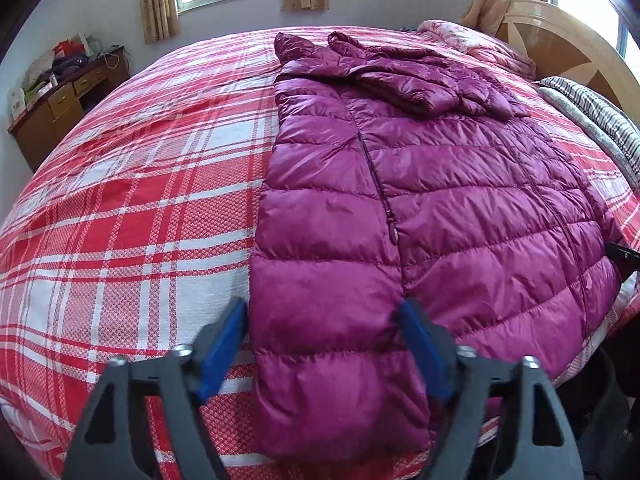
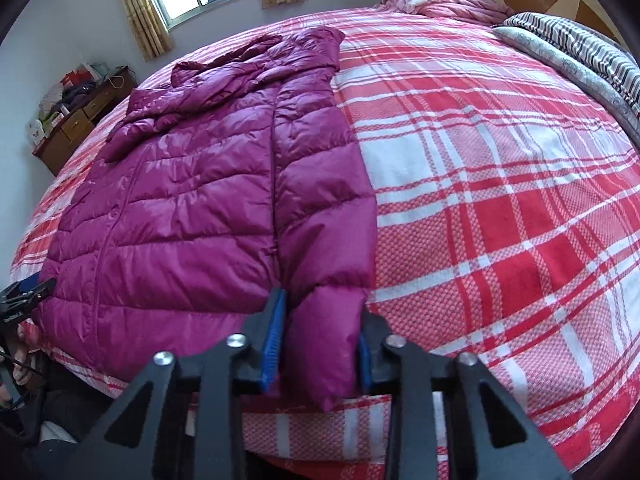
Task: Fold large clothes
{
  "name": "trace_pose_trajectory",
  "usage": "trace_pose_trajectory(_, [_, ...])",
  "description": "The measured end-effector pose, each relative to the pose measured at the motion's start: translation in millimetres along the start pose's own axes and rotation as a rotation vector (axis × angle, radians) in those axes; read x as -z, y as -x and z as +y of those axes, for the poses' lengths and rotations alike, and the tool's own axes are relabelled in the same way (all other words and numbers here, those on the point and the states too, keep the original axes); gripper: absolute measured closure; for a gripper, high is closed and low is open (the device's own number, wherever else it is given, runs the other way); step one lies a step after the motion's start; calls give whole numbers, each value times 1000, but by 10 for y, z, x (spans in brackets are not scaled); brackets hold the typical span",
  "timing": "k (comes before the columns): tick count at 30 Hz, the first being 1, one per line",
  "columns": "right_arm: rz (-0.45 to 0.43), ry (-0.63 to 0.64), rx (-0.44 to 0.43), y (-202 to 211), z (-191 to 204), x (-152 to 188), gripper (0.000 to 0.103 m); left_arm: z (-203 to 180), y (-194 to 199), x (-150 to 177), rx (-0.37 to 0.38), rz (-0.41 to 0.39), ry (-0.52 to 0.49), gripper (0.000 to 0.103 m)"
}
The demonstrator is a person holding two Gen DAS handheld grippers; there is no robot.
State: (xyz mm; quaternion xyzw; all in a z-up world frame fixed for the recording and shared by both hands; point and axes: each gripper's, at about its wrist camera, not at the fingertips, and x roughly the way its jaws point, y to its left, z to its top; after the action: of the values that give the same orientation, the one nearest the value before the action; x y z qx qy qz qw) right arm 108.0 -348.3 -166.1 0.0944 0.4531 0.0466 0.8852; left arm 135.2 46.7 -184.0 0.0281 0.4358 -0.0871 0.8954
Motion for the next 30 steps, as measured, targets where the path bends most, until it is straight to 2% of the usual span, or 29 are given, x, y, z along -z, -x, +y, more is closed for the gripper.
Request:
trace_pose_trajectory(1, [-9, 3, 2, 20, 23, 7, 88, -12, 32, -1, 11, -3, -11, 70])
trace_pose_trajectory(3, [-29, 15, 9, 65, 78, 14, 91, 1, 92, -16, 55, 0, -1, 90])
trace_pose_trajectory(4, [-39, 20, 6, 99, 106, 17, 92, 19, 132, -25, 58, -8, 6, 92])
trace_pose_trajectory(7, [-70, 31, -24, 258, 178, 21, 93, 51, 299, -65, 58, -46, -6, 96])
trace_pose_trajectory(18, [-247, 34, -186, 1153, 356, -84, 95, 450, 1299, -209, 190, -223, 65, 99])
trace_pose_trajectory(22, [-324, 41, -224, 1457, 452, -66, 95, 615, 1654, -239, 189, -291, 88, 99])
trace_pose_trajectory(26, [-426, 48, -236, 1760, 566, -78, 95, 626, 2041, -315, 170, -397, 94, 99])
trace_pose_trajectory(29, [-501, 61, -208, 1874, 643, -164, 95, 572, 2116, -464, 139, -477, 51, 99])
trace_pose_trajectory(30, [-516, 65, -188, 1853, 644, -227, 96, 557, 2065, -541, 130, -479, 43, 99])
